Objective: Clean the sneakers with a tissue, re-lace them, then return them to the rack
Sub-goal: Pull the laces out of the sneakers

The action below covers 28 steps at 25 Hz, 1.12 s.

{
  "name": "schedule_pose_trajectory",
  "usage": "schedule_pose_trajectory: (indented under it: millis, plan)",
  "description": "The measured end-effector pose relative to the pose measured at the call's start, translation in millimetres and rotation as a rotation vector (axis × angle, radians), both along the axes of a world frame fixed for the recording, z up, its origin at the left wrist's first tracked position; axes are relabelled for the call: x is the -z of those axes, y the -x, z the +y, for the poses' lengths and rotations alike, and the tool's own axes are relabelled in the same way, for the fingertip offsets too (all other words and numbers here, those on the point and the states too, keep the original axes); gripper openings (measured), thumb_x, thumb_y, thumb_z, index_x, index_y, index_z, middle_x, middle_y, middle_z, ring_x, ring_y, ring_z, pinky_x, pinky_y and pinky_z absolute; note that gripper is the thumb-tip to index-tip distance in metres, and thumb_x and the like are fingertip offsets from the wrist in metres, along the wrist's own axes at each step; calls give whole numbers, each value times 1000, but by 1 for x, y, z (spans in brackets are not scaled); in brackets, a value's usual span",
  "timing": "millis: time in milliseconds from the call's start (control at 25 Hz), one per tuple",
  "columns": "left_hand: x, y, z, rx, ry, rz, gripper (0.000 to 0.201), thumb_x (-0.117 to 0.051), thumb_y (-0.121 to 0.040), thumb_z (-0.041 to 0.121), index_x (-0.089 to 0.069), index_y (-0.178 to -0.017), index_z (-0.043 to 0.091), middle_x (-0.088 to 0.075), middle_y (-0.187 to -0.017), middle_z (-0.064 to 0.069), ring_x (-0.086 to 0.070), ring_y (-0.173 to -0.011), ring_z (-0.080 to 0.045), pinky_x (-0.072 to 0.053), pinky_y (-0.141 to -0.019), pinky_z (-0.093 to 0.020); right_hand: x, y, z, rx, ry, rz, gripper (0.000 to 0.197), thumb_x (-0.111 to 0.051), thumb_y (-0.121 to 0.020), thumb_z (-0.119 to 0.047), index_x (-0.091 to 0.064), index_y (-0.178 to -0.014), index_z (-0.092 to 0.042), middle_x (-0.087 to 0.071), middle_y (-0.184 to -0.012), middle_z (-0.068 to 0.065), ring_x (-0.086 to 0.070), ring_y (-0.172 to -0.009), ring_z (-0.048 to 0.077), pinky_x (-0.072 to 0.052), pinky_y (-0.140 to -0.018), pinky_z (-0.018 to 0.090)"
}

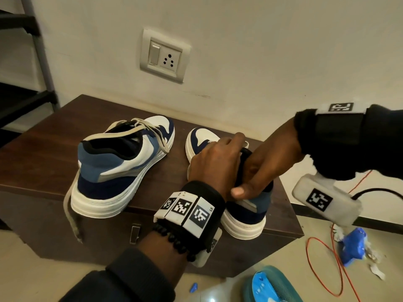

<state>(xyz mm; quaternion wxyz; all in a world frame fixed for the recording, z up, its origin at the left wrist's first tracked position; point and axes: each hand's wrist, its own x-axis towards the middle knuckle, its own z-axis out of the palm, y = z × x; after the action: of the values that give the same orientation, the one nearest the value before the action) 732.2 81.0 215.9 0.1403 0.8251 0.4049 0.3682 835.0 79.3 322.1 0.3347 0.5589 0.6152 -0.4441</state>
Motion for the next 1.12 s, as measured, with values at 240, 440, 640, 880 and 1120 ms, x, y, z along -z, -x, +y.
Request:
schedule_pose_trajectory:
  millis: [240,440,640,880,1120]
  plan:
    - [-1,0,0,-26,4,35,24,-44,-97,23,-47,-120,18,-62,-105,-2,-58,-95,-25,-32,-63,-33,25,2,-13,-309,-265,-180,45,-53,-86,-56,-58,-83,-12,-57,-71,-5,-52,-65,6,-42,-56,4]
    - [-2,2,-3,-17,19,36,23,-45,-97,22,-47,-119,18,-63,-107,-2,-59,-96,-27,-31,-63,-33,26,-3,-20,34,-301,46,49,-62,-84,-46,-61,-97,1,-63,-84,3,-60,-83,15,-50,-78,23]
    - [-1,1,-2,-36,8,26,20,-44,-98,21,-48,-117,17,-62,-106,-3,-59,-94,-28,-30,-63,-33,18,3,-9,-107,-271,-92,43,-59,-83,-54,-56,-70,-13,-59,-60,-10,-51,-58,-4,-44,-58,8]
    - [2,-1,1,-22,13,22,19,-44,-97,21,-47,-116,17,-63,-102,-3,-61,-91,-30,-35,-62,-35,22,10,-5,-404,-164,-317,64,-50,-82,-66,-61,-104,-7,-67,-92,0,-55,-74,2,-38,-56,1]
    - [0,2,-2,-7,27,29,19,-43,-97,22,-46,-116,17,-63,-104,-3,-60,-92,-31,-35,-63,-35,16,5,-10,-283,-249,-198,65,-58,-80,-60,-53,-122,-11,-62,-111,-3,-56,-103,11,-46,-89,21]
